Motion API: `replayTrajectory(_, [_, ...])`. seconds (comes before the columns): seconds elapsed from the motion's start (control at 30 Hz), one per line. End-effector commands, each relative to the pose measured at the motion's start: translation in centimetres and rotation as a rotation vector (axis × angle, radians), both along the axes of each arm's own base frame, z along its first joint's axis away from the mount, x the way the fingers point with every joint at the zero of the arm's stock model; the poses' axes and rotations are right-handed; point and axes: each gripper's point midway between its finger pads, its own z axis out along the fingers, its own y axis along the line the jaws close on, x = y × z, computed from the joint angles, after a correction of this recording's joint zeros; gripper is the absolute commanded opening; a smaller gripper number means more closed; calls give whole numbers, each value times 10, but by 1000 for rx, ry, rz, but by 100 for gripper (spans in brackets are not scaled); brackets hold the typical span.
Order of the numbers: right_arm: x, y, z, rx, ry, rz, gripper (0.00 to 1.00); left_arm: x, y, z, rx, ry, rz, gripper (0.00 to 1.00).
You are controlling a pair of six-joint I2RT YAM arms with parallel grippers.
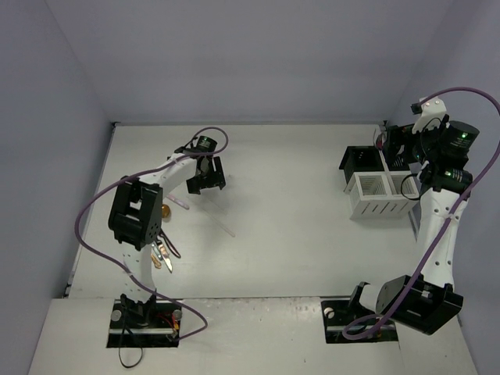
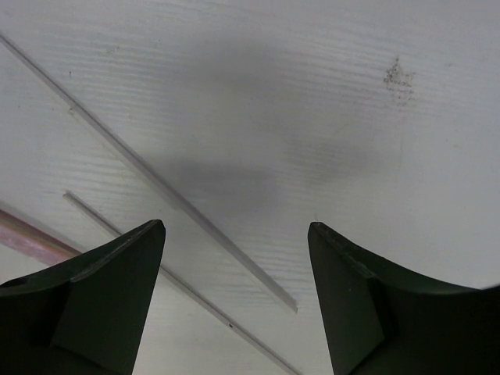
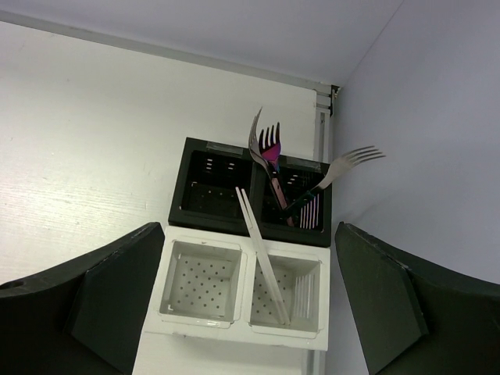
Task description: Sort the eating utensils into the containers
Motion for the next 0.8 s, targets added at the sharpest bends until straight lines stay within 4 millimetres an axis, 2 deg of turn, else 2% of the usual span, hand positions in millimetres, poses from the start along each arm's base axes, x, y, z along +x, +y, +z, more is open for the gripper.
replayTrajectory(0.0, [-1, 4, 23, -42, -71, 20, 89, 15, 3, 13, -33, -35, 60, 70])
replayTrajectory(0.27, [-1, 5, 21, -44, -65, 25, 88, 13, 4, 3, -31, -16, 76, 69])
replayTrajectory(0.4, [-2, 5, 23, -47, -67, 26, 88, 16, 4, -7, -29, -2, 77, 63])
replayTrajectory(0.5, [-2, 3, 23, -54, -65, 22, 88, 24, -10, -13, -72, 9, 58, 55])
replayTrajectory(0.67, [-3, 3, 22, -65, -59, 26, 88, 52, -49, -10, -195, -36, -20, 24])
replayTrajectory(0.77, [-3, 2, 22, -72, -54, 24, 88, 63, -67, -15, -208, -46, -64, 12])
